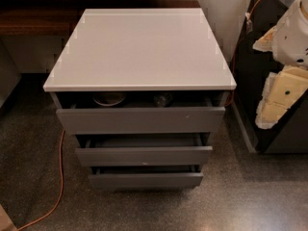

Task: Pick blue plastic bottle from top drawer and place on counter

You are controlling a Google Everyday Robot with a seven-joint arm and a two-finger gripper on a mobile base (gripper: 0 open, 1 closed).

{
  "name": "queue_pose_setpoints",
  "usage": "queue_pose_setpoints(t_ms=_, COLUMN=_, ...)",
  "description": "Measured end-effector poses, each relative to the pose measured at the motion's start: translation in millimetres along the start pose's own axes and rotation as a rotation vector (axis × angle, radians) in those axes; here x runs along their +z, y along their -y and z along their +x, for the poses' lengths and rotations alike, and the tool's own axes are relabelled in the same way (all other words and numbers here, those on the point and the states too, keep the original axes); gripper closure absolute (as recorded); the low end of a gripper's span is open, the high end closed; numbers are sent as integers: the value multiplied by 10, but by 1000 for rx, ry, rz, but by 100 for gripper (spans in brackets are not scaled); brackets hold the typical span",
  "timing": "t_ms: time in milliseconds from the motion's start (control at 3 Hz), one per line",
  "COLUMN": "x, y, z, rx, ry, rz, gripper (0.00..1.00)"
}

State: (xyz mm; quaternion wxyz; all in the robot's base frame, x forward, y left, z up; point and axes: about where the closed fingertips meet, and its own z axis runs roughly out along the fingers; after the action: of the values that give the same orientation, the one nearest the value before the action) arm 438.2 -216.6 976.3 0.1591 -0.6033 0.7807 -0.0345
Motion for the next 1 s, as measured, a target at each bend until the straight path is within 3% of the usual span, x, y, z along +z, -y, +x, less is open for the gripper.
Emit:
queue_pose_setpoints(t_ms=667, x=141, y=-5, z=-111, rx=-9, ry=25, rz=-13, gripper=0)
queue_pose_setpoints(t_ms=1000, x=401, y=-60, z=-269, rx=-43, ry=54, rz=-26, gripper=0)
